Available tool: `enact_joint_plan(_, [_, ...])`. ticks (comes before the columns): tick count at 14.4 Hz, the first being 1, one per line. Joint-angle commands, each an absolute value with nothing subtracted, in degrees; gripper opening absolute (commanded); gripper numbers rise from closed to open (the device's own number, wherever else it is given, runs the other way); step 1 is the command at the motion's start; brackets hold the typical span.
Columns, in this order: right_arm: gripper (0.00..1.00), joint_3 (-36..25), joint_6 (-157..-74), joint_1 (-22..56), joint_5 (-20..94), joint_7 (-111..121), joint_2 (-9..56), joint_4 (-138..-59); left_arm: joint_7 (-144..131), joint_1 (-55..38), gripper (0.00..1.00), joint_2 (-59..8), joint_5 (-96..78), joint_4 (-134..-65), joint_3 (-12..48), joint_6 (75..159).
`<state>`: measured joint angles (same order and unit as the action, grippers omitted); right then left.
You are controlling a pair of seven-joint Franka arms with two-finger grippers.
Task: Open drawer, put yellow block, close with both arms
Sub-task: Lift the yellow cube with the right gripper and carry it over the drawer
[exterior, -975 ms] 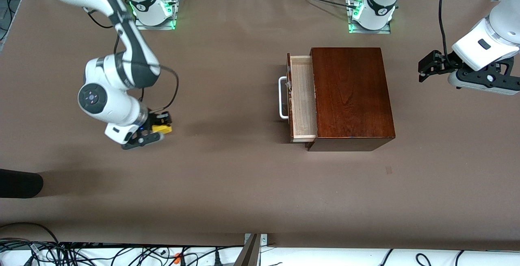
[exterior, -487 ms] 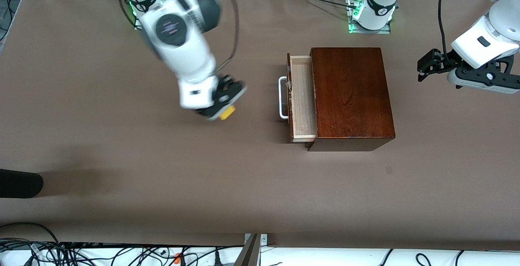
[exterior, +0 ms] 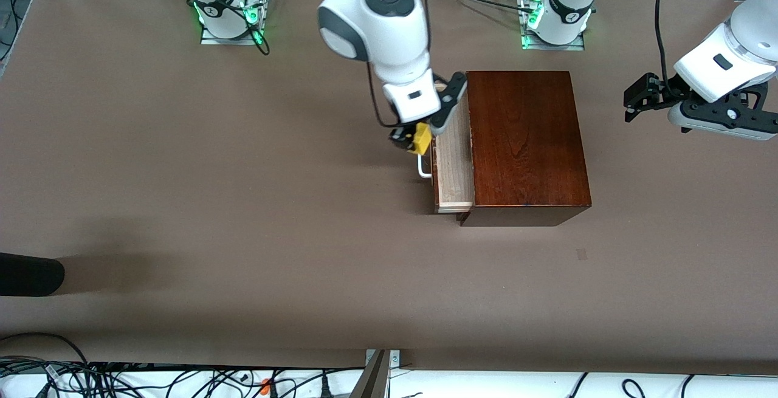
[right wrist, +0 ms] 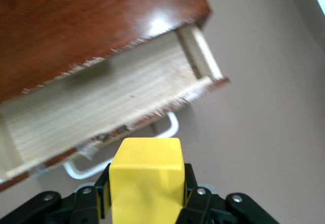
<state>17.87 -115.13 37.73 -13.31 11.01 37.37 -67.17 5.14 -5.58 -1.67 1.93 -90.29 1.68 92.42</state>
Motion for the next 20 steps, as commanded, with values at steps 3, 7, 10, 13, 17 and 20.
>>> enact_joint_plan(3, [0.00, 17.6, -112.2, 41.6, -13.9, 13.4, 39.4, -63.9, 4.9, -5.8, 1.00, -2.4, 1.5, -88.5, 1.7, 91.4])
enact_joint_plan(7, [0.00, 16.0, -112.0, 45.3, -14.3, 17.3, 42.8, -59.2, 4.9, -5.8, 1.00, -2.3, 1.5, -88.5, 1.7, 91.4])
enact_joint_plan(10, [0.00, 15.7, -112.0, 45.9, -14.2, 20.4, 45.5, -56.1, 4.9, -5.8, 1.00, -2.4, 1.5, -88.5, 1.7, 91.3])
enact_joint_plan(13, [0.00, 14.8, -112.2, 47.5, -14.3, 22.3, 48.9, -53.5, 4.9, -5.8, 1.00, -2.4, 1.5, -88.5, 1.7, 91.3])
enact_joint_plan(17, [0.00, 14.2, -112.9, 48.8, -14.3, 22.6, 50.9, -51.8, 4.9, -5.7, 1.00, -2.3, 1.5, -88.5, 1.8, 91.4])
enact_joint_plan(20, [0.00, 13.5, -112.9, 49.2, -14.3, 22.6, 50.9, -51.8, 4.9, -5.7, 1.00, -2.4, 1.5, -88.5, 1.8, 91.4])
